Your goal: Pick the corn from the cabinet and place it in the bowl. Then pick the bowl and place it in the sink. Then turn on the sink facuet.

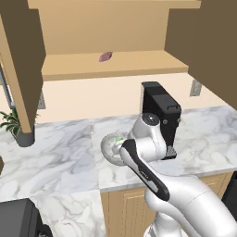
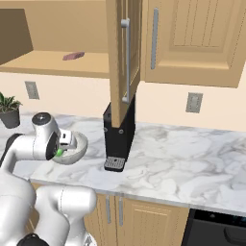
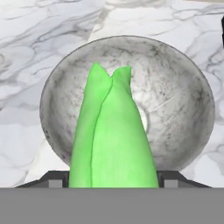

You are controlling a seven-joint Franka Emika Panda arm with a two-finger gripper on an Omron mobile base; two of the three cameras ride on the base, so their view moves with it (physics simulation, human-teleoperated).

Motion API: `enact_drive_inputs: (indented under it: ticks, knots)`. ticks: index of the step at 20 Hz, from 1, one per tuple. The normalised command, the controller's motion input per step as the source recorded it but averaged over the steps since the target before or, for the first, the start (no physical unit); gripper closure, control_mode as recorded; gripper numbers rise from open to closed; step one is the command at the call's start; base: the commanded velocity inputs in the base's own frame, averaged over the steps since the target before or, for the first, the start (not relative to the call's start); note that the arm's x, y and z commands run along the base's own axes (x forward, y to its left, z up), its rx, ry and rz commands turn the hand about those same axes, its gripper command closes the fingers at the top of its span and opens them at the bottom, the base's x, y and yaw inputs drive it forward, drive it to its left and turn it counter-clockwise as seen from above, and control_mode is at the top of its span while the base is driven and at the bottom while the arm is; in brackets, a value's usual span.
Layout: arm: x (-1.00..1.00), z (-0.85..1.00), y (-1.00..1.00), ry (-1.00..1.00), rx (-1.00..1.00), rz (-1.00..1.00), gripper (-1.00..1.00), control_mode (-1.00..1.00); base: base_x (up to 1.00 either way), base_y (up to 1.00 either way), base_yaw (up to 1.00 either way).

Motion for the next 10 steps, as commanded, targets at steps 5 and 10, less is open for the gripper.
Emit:
enact_drive_inputs:
  ticks: [5, 10]
  knots:
    - [0.00, 0.00, 0.01, -0.06, 0.00, 0.00, -1.00, -1.00, 0.00, 0.00, 0.00]
    - [0.00, 0.32, 0.11, -0.12, 0.00, 0.00, -1.00, -1.00, 0.00, 0.00, 0.00]
